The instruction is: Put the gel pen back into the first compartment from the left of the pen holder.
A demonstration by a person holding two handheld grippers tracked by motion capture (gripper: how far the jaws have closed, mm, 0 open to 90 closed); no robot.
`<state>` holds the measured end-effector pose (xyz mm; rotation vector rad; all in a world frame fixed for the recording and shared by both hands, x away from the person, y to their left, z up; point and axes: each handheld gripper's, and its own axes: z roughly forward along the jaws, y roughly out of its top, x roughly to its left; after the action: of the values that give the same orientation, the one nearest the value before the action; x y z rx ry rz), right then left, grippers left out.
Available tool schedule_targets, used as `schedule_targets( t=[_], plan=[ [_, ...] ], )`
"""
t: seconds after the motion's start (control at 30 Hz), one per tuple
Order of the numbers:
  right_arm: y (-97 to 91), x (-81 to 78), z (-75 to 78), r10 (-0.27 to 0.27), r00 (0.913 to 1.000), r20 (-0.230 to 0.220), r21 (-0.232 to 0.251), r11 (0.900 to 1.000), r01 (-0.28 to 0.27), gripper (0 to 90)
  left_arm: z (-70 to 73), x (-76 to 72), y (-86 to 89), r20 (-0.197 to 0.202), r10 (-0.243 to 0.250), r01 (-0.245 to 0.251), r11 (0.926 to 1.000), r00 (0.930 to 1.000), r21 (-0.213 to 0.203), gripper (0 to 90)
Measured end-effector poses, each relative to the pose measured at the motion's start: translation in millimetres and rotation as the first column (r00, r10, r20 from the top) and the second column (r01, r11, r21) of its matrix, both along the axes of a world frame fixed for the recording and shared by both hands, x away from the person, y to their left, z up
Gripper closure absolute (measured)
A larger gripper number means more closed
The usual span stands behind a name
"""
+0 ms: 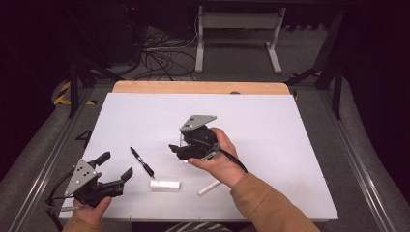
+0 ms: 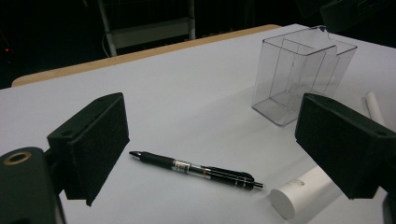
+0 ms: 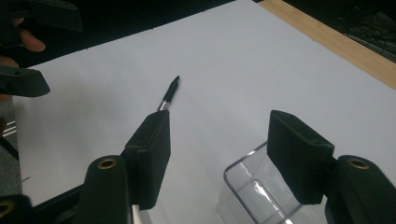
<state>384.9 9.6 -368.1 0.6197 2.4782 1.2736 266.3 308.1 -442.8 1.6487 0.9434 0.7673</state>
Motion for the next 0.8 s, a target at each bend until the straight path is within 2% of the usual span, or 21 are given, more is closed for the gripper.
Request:
schedule_targets(
  t=[0.07, 0.17, 0.27, 0.3, 0.33, 0.4, 0.7, 0.8],
  plan=[
    [5.2, -0.4, -2.8, 0.006, 1.0000, 0.001, -0.002, 1.0000, -0.006, 40.5, 0.0, 0.0, 0.4, 0.001, 0.000, 0.000, 1.0000, 1.0000, -0.001, 10.5],
    [13.3, 0.2, -7.2, 0.014, 0.9992, -0.038, 0.005, 0.9999, -0.014, 40.1, 0.2, -0.1, 1.4, 0.000, 0.002, -0.002, 1.0000, 1.0000, 0.002, 10.5],
    [21.6, 0.3, -11.2, 0.013, 0.9989, -0.045, 0.002, 0.9999, -0.013, 38.6, 0.3, 0.7, 2.0, -0.002, 0.003, -0.003, 1.0000, 1.0000, -0.004, 10.5],
    [27.7, 1.8, -14.9, 0.029, 0.9964, -0.079, -0.002, 0.9996, -0.030, 37.4, 0.4, 1.1, 1.9, -0.003, -0.001, 0.001, 1.0000, 1.0000, -0.006, 10.5],
    [27.7, 1.8, -14.9, 0.029, 0.9964, -0.079, -0.002, 0.9996, -0.030, 37.4, 0.7, 1.2, 1.7, -0.003, -0.002, 0.002, 1.0000, 1.0000, -0.002, 10.5],
    [33.9, 3.8, -19.4, 0.030, 0.9906, -0.133, -0.010, 0.9994, -0.032, 36.6, 0.8, 1.1, 1.3, -0.001, 0.001, -0.001, 1.0000, 1.0000, -0.001, 10.5],
    [50.6, 8.5, -30.4, 0.009, 0.9884, -0.152, -0.035, 0.9993, -0.015, 37.8, 1.2, 1.1, 4.4, 0.003, 0.005, -0.005, 0.9999, 1.0000, -0.012, 10.5],
    [50.9, 10.8, -30.4, -0.003, 0.9833, -0.182, -0.028, 0.9996, -0.002, 39.4, 1.1, 1.5, 4.9, 0.002, 0.005, -0.005, 0.9999, 1.0000, -0.011, 10.5]
  ],
)
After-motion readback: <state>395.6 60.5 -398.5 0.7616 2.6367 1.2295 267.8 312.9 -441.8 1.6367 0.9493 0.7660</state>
